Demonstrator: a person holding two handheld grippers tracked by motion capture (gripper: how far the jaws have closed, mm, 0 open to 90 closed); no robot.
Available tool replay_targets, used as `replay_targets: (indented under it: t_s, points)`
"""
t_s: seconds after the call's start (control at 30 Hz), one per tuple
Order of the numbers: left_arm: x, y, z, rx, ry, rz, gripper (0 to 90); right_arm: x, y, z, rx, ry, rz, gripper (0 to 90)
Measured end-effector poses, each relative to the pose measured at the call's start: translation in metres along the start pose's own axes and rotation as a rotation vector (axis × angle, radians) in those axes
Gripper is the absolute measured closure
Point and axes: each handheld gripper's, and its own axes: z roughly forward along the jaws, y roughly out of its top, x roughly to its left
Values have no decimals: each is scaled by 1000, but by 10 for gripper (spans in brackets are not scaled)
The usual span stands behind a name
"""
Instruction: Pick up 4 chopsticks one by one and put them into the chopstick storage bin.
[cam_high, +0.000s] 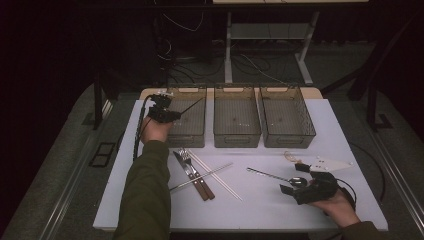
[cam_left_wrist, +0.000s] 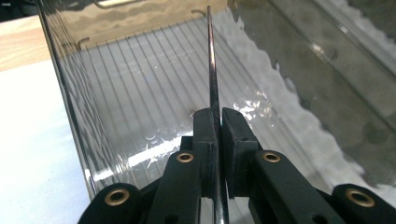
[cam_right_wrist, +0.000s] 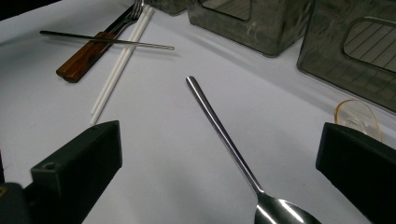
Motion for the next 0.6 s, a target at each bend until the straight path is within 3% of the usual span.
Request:
replay_targets:
  t_s: [0.27,0.6]
  points:
    - [-2,-1,5,41,1,21,843,0,0,0,1,-1,0,6]
    - [-3,-2,7,47,-1,41,817,0,0,0,1,-2,-1,6]
